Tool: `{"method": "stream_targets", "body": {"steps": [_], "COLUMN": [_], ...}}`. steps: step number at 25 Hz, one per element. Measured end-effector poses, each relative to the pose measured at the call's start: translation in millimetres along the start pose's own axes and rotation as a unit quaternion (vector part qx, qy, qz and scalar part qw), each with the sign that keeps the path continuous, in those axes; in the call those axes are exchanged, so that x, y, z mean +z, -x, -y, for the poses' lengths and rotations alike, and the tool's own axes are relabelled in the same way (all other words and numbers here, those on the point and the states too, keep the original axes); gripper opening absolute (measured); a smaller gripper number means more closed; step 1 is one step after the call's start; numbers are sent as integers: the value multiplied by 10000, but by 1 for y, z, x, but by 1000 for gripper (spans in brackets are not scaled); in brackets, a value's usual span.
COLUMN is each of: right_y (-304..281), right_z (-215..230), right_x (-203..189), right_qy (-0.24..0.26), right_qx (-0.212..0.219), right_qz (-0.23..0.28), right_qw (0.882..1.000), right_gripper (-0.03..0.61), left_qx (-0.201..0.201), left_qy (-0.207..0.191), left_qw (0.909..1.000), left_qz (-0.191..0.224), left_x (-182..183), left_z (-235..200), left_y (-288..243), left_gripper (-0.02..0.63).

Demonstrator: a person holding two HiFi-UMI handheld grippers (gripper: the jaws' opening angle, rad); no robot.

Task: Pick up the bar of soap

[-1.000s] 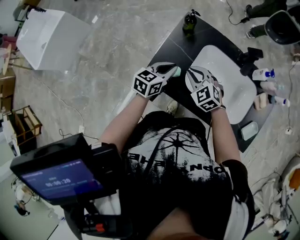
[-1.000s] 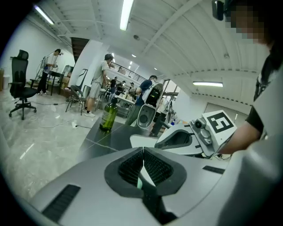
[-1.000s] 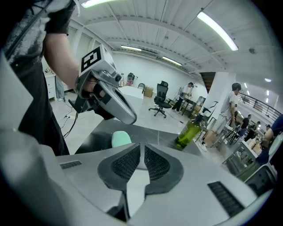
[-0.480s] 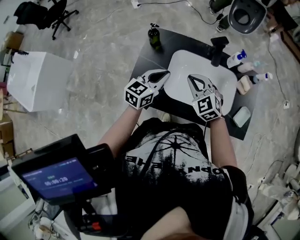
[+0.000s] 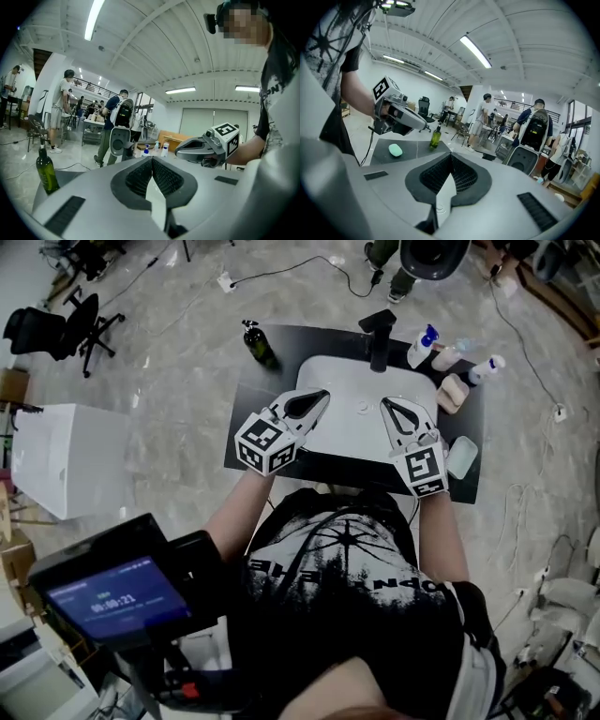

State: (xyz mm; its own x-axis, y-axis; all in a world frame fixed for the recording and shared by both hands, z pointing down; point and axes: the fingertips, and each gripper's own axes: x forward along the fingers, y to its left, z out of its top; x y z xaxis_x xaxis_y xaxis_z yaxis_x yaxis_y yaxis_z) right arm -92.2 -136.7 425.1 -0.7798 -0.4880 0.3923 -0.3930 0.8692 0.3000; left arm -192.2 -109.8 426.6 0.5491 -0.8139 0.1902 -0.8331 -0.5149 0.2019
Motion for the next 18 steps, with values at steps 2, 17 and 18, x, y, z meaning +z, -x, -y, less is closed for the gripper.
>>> {"method": "stream_targets", "body": {"steps": [2,17,18], "right_y": [14,75,75], "right_z": [14,73,75], "right_x": [-1,-43,-43], "right_qy": [-67,-263,-259], "right_qx": [-84,-68,-60], "right_qz": [87,277,281], "right_qw": [9999,9992,9993], "right_gripper": [14,14,14], "left_qx": [-29,109,116], "left_qy": [-81,-37,-32], "left_qw": [10000,9996,9995], "left_qz": [27,243,280], "left_x": [7,25,27], "left_z": [9,57,57], "left_y": [-11,-63,-64], "left_gripper": [12,11,11]}}
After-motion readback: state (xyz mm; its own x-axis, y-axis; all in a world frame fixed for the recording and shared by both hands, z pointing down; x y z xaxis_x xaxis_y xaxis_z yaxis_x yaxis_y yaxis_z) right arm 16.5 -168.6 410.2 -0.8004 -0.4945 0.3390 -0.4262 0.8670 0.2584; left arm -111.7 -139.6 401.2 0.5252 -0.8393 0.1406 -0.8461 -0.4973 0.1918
